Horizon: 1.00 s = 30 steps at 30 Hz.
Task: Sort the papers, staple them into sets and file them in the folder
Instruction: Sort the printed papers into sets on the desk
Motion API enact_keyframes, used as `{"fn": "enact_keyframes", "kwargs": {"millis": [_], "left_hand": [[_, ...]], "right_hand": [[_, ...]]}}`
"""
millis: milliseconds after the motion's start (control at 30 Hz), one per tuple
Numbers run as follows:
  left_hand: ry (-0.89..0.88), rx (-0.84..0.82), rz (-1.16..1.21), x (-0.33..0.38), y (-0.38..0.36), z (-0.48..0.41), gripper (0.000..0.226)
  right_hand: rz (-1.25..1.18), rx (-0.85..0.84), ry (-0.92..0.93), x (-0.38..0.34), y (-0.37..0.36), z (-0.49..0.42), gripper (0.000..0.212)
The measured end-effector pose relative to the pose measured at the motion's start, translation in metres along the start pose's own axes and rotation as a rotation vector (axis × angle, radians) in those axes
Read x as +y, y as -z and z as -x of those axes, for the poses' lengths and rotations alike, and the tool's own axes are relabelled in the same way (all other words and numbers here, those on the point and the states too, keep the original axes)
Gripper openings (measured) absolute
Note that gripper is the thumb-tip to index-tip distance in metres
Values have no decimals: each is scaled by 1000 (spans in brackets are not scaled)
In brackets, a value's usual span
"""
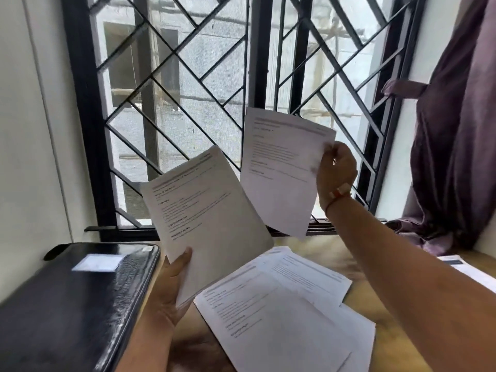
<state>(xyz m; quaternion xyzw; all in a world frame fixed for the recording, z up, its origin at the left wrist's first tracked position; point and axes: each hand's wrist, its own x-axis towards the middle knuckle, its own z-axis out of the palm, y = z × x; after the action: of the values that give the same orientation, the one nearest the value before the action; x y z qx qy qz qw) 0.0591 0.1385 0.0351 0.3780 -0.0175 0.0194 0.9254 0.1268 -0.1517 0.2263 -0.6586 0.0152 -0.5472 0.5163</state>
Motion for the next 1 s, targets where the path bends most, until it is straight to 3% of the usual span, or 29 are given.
{"fn": "enact_keyframes", "kwargs": {"millis": [167, 267, 400, 600, 733, 867, 1000], "left_hand": [[7, 5, -22, 1, 1, 2, 73], [14, -27, -54, -1, -1, 2, 48], [-13, -56, -147, -4, -8, 7, 31], [98, -82, -304, -10, -13, 9, 53], [148, -119, -357, -12, -20, 14, 41], [172, -160, -391, -13, -23, 17, 50], [201, -176, -417, -16, -26, 19, 45]], "right_hand": [[145, -73, -8, 13, 15, 1, 23], [196, -154, -87, 25, 19, 10, 22], [115, -244, -297, 40, 25, 31, 23], [-123, -292, -501, 49, 27, 54, 18], [-133, -257, -478, 52, 22, 64, 16], [-179, -313, -508, 57, 19, 70, 16], [-212, -384, -510, 60, 19, 74, 22]]}}
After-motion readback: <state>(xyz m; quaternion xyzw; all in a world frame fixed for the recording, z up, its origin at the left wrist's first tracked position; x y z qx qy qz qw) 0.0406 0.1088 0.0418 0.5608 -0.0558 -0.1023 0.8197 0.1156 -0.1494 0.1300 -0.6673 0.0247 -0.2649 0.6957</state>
